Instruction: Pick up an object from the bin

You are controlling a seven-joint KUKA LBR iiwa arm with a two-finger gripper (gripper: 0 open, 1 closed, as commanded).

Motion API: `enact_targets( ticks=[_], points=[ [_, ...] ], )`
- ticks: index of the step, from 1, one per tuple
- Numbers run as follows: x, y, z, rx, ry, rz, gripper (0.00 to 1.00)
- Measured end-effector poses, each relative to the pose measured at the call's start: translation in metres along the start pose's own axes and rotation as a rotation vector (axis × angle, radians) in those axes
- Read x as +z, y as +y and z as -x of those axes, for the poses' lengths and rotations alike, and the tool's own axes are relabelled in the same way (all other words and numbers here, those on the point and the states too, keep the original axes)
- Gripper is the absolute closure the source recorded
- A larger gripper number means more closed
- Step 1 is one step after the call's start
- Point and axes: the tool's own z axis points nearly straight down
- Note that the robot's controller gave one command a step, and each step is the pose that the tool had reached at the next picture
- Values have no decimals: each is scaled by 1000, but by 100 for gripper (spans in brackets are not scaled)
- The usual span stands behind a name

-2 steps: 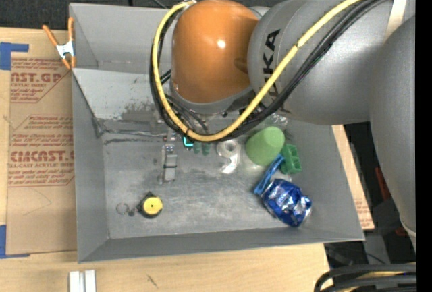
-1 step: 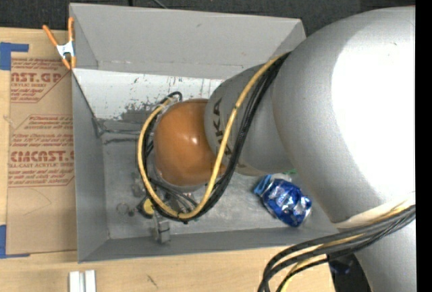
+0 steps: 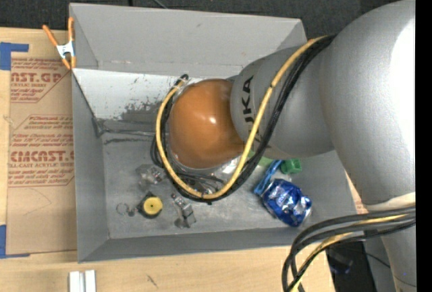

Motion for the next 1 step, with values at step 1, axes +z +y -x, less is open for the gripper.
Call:
enact_targets(
  ticks=[1],
  points=[
    [1,16,0,14,3,3,0]
  ],
)
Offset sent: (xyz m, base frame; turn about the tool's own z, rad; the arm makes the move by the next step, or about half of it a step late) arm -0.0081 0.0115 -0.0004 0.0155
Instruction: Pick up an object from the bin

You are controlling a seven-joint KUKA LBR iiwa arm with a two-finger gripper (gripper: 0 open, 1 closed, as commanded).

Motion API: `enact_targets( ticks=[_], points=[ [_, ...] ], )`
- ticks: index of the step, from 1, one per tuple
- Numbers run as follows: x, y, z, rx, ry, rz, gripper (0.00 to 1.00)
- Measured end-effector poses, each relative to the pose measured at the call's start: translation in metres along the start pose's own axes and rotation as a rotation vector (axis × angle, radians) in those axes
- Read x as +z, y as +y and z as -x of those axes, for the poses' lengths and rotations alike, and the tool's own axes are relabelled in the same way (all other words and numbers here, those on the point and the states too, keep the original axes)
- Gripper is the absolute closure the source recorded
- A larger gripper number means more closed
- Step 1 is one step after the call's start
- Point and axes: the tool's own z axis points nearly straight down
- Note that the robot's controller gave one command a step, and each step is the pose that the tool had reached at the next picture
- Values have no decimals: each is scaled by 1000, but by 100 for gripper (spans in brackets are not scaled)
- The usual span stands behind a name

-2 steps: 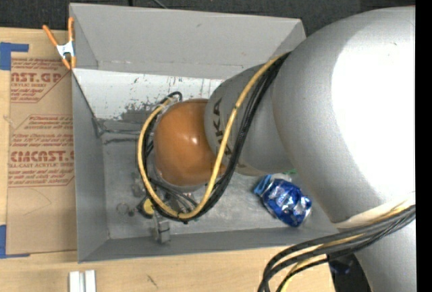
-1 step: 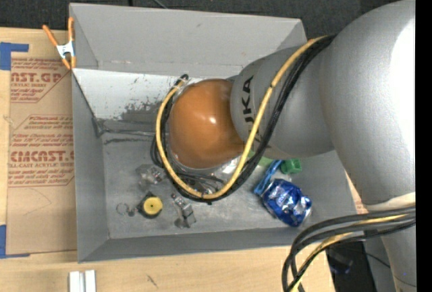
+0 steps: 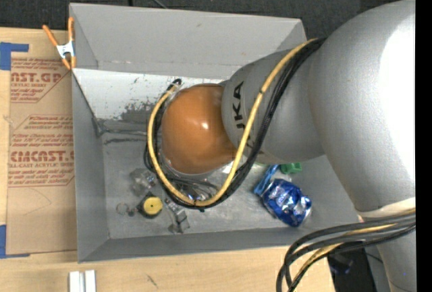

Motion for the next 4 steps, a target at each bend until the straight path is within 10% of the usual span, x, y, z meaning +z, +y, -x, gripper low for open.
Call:
enact_targets(
  ticks=[2,3,4],
  points=[
    [31,-12,-1,106,1,1,0],
    [30,-12,0,106,0,0,100],
    [22,-12,0,106,-1,0,100]
  ],
)
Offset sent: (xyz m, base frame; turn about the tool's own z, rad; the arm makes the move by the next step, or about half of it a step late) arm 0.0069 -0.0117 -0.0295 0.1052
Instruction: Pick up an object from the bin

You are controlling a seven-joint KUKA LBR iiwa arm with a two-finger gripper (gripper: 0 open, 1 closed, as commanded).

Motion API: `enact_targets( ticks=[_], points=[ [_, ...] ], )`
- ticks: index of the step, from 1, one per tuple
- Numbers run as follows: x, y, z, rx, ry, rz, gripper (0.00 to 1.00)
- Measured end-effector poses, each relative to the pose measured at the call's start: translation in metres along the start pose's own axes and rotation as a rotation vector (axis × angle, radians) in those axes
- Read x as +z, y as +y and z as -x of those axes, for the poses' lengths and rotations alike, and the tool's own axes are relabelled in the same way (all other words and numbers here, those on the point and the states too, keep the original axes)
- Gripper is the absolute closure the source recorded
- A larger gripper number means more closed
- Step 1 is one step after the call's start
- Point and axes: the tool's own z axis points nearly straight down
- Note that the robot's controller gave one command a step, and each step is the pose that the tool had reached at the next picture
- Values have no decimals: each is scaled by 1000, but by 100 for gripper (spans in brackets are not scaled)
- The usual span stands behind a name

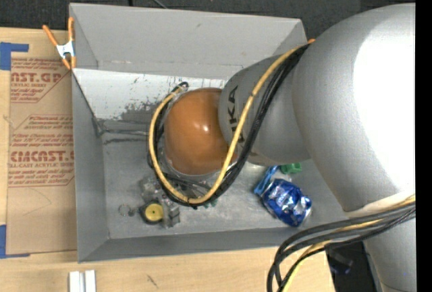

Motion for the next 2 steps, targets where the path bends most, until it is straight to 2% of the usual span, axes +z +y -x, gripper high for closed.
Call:
enact_targets(
  ticks=[1,2],
  points=[
    [-59,1,2,0,-5,-2,100],
    [-82,1,3,-1,-2,-2,100]
  ],
)
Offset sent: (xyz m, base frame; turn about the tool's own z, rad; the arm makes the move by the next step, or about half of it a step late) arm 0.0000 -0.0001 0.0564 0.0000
